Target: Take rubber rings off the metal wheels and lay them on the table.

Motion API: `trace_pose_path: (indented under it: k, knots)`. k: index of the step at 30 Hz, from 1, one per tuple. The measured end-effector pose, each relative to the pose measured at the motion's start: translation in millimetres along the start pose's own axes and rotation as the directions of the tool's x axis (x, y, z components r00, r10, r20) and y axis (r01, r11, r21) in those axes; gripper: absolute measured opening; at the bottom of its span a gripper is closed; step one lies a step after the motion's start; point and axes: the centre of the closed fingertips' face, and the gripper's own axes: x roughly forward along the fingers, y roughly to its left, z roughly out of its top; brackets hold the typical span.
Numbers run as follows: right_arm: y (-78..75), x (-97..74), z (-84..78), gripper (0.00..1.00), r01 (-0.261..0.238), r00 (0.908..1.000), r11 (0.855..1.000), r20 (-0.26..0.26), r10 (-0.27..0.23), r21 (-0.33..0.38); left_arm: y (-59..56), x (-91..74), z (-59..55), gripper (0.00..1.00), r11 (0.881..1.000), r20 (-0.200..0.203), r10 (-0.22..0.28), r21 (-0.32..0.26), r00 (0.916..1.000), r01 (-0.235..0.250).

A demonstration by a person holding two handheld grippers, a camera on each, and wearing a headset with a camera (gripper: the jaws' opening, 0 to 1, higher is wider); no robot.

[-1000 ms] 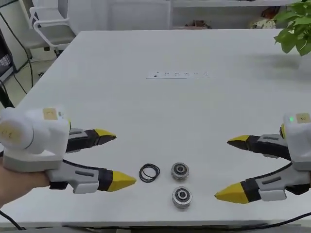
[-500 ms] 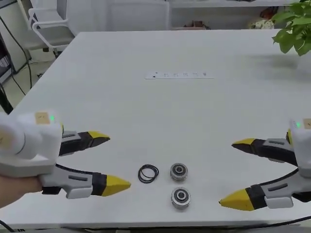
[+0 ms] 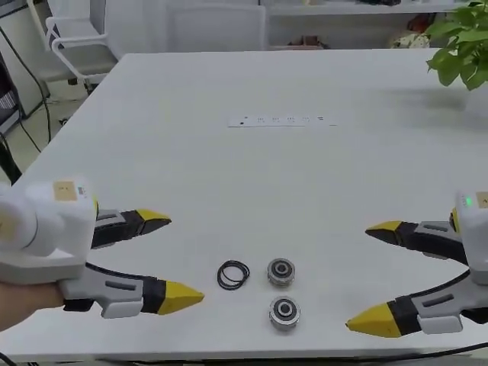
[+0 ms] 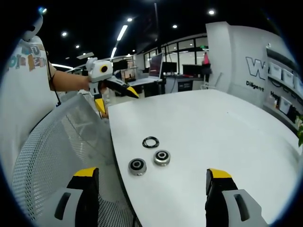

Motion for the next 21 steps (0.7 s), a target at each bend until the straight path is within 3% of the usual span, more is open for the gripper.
trace_pose_path:
  k: [21]
  knots:
    - [2.9, -3.5, 0.1, 0.94, 0.009, 1.0000, 1.000, 0.002, -0.009, -0.007, -6.4, -4.1, -0.8, 0.75, 1.000, -0.006, -0.003, 0.013, 1.0000, 0.003]
